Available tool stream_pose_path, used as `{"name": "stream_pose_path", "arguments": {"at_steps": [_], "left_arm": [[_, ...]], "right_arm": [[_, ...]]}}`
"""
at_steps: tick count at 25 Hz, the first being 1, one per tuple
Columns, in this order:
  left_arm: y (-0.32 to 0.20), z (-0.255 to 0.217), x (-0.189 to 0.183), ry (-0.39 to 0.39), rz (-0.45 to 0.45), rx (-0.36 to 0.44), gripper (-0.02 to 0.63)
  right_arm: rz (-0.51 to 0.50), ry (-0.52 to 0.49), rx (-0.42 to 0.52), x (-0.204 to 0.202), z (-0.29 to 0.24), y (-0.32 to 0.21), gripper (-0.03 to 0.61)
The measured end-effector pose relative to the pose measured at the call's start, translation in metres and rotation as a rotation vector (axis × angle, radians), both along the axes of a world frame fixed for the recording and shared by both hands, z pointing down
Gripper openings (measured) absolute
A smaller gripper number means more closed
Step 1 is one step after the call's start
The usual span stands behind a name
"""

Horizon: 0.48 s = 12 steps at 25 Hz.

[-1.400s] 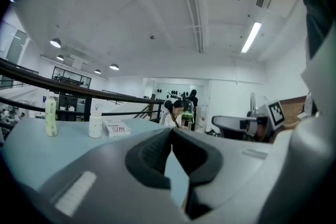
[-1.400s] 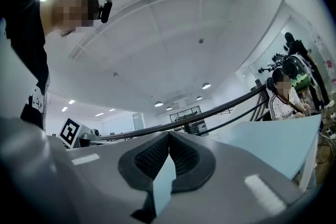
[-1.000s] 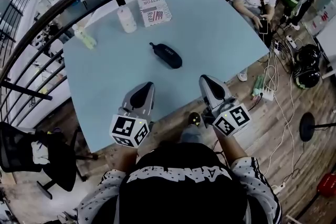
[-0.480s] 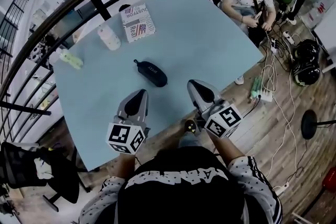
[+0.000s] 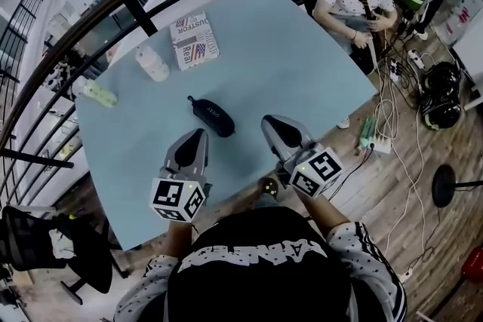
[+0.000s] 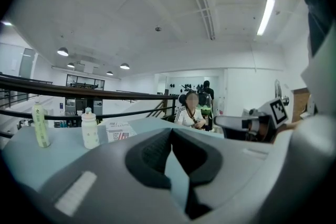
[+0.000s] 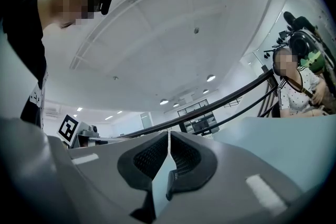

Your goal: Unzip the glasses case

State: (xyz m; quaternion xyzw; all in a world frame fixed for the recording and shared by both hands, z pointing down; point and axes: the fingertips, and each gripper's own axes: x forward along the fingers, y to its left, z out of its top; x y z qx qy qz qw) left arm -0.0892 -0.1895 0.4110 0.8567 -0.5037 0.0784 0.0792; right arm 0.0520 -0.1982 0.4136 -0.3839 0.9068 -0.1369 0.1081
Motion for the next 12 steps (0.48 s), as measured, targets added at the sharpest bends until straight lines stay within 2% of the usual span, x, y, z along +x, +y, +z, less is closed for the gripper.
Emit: {"name": "stream_pose_path", "arguments": {"at_steps": [7, 12], "left_arm": [[-0.007, 0.006, 0.005, -0.003, -0.032, -0.009, 0.0], [-0.014, 0.018, -0.006, 0.006, -0.058, -0.033, 0.0]], "right_arm": [[-0.043, 0.024, -0.017, 0.001, 0.008, -0.011, 0.009], [-0.064, 0.049, -0.055, -0.008, 0.024, -0.02, 0.035]]}}
